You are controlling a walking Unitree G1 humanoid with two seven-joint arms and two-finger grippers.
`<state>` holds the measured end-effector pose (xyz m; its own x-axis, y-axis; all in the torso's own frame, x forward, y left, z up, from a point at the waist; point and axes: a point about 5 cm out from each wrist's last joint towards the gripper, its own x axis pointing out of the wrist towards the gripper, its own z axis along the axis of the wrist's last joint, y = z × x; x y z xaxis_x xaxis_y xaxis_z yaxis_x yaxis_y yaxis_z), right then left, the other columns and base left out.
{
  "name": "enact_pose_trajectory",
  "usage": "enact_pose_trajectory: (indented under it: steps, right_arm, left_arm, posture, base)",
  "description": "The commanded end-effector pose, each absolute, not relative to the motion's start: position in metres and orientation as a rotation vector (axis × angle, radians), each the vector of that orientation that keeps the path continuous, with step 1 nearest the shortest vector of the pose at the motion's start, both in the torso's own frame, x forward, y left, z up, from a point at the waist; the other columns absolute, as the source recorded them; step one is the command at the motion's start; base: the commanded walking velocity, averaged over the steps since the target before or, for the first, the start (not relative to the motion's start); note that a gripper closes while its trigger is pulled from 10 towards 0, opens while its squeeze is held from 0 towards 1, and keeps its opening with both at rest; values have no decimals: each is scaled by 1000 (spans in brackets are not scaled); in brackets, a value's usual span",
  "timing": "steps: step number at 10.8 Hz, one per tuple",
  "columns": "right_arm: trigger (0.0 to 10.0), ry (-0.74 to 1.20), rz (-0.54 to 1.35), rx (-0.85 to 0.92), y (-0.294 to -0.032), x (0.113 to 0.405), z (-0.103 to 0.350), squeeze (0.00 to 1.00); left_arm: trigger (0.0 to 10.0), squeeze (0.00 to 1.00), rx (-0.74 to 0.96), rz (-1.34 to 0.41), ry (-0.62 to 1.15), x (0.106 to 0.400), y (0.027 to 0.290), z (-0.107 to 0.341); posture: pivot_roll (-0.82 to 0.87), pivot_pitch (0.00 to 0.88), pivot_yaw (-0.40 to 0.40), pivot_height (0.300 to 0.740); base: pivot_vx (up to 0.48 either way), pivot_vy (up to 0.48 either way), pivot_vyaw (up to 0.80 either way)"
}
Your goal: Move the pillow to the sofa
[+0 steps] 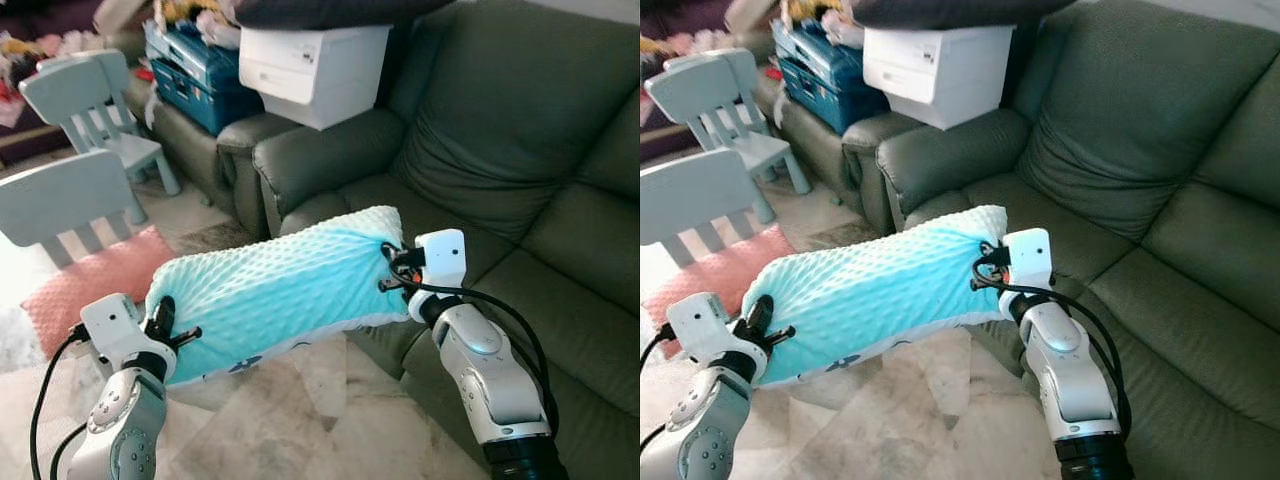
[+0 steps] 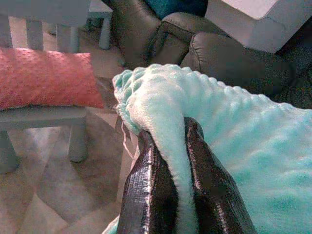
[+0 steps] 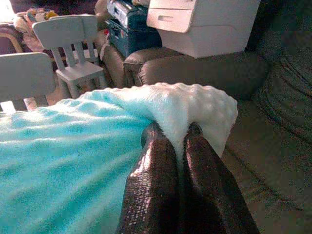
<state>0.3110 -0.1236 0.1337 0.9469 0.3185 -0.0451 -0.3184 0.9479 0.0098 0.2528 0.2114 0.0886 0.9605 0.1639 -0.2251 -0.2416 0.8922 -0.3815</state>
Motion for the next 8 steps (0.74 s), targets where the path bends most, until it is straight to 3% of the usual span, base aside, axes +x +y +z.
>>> enact_pose_trajectory:
  steps: [1, 8]
  right_arm:
    - [10000, 23, 312, 7, -126, 312, 141, 0]
    - [10000, 26, 311, 11, -125, 312, 140, 0]
  left_arm:
    - [10000, 0, -408, 221, 188, 253, 215, 90]
    - [10000, 0, -409, 230, 197, 253, 216, 88]
  posture:
    - [-200, 3, 44, 740]
    - [-200, 5, 46, 740]
  base:
    - [0, 0, -800]
    - [0, 0, -800]
